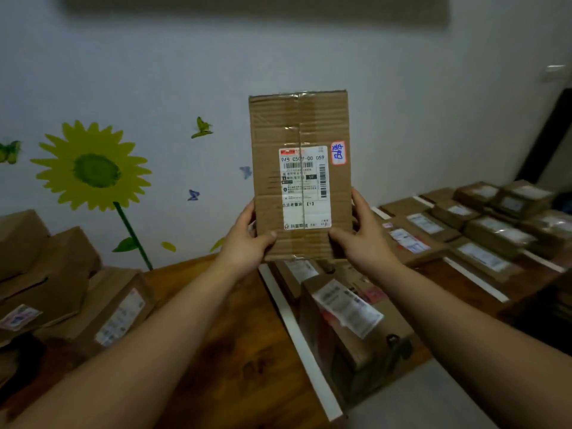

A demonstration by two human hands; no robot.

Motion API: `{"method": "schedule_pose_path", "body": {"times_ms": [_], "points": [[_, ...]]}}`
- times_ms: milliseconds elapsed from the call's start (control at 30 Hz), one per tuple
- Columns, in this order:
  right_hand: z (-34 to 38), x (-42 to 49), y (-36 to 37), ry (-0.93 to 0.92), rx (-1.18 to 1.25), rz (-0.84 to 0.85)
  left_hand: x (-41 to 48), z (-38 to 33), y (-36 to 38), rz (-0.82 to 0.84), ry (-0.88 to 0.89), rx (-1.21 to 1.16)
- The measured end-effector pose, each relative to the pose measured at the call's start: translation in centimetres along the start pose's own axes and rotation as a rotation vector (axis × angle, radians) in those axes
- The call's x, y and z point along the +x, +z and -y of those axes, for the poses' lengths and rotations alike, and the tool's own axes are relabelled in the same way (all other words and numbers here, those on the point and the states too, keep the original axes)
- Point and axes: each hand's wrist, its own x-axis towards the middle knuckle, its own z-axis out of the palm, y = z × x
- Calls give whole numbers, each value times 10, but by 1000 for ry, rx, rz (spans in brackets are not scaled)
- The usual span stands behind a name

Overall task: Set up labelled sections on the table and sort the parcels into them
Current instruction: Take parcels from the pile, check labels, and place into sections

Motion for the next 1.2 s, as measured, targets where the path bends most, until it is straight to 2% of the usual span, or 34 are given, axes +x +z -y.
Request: {"method": "schedule_pose_path", "body": {"times_ms": [200, 300, 433, 667, 933, 1067, 1200], "points": [[10, -49, -71, 31, -50, -253, -18, -28, 70, 239, 77, 23], [10, -77, -100, 84, -92, -315, -32, -27, 101, 344, 81, 31], [1, -108, -134, 171, -130, -390, -51, -19, 142, 404, 47, 16], [-31, -136, -210, 207, -134, -376, -69, -11, 230, 458, -94, 44], [-94, -144, -326, 351, -217, -324, -66, 12, 357, 401, -341, 58], [-119, -126, -357, 453, -167, -327, -54, 18, 386, 425, -435, 157], [-131, -88, -373, 418, -129, -317, -24, 18, 393, 453, -476, 219]]}}
